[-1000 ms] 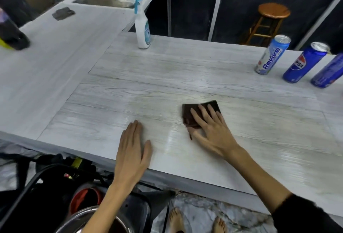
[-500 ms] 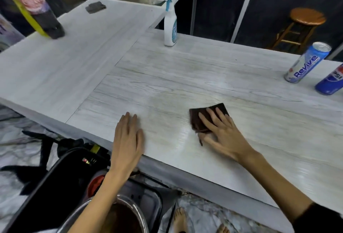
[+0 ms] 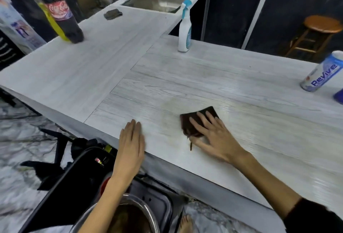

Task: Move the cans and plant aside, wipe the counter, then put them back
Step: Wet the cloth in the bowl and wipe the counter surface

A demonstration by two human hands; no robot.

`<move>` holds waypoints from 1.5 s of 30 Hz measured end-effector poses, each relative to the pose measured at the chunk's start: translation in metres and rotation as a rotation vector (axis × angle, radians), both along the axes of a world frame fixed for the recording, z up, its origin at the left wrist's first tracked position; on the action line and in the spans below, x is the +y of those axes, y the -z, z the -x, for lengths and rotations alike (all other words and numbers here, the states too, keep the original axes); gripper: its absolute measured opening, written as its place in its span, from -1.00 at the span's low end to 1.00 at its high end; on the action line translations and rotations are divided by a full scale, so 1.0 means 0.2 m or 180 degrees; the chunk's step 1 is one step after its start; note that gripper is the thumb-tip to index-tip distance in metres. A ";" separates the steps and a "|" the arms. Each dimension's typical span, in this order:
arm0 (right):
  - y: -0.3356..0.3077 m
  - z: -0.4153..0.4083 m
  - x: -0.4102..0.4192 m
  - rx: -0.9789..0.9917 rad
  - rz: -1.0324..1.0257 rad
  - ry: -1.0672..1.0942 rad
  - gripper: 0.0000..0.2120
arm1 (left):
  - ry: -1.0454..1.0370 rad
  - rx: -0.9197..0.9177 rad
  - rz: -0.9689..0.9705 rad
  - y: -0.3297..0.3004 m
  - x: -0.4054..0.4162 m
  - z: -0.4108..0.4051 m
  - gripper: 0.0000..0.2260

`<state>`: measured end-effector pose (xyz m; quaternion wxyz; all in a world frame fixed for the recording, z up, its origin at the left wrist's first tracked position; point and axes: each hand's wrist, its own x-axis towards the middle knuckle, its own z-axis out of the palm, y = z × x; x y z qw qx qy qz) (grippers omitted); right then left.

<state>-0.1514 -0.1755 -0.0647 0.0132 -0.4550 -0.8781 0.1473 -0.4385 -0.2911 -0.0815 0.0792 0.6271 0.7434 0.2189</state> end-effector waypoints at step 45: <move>0.05 0.26 -0.23 0.0346 -0.0022 -0.0502 -0.39 | -0.0033 0.0026 0.0071 0.04 0.21 0.13 -0.46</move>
